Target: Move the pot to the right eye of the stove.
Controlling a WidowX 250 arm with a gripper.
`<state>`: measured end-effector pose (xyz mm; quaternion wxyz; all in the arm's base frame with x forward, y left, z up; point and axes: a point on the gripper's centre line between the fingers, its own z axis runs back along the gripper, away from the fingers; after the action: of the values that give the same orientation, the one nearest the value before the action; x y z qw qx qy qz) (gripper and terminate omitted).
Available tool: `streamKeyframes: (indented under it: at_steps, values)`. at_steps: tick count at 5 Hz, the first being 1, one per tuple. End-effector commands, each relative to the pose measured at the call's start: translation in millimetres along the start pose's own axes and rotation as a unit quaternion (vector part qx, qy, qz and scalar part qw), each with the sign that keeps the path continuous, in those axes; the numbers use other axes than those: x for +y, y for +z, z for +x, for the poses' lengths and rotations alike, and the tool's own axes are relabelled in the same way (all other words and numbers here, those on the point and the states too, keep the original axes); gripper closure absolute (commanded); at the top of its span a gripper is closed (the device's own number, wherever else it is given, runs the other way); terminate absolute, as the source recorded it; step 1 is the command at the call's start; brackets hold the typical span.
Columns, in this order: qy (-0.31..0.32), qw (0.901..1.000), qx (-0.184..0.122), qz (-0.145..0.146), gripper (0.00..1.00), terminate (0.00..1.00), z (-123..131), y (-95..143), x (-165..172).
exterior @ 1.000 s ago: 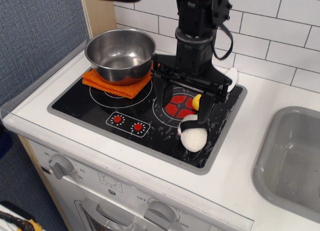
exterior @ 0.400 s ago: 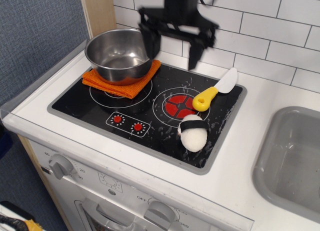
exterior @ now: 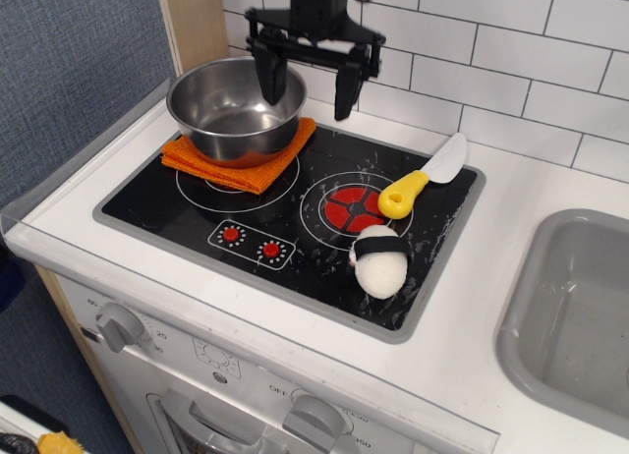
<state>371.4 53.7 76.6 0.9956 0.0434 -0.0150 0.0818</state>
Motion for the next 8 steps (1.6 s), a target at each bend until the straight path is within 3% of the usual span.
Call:
streamKeyframes:
  at_steps: [1,2,4,6,7,8]
  values:
    - [-0.004,0.9995,0.008,0.03,0.0,0.0,20,-16,19]
    - [-0.015,0.999,0.015,0.04,1.0,0.0,20,-21,16]
    - [-0.02,0.9978,0.03,0.056,1.0,0.0,17,-28,18]
    - [-0.002,0.9978,-0.004,0.067,1.0,0.0,10,2,29]
    - [-0.006,0.9959,-0.036,0.083,1.0,0.0,2,33,17]
    - [-0.031,0.9961,-0.04,0.072,1.0,0.0,-3,34,-13]
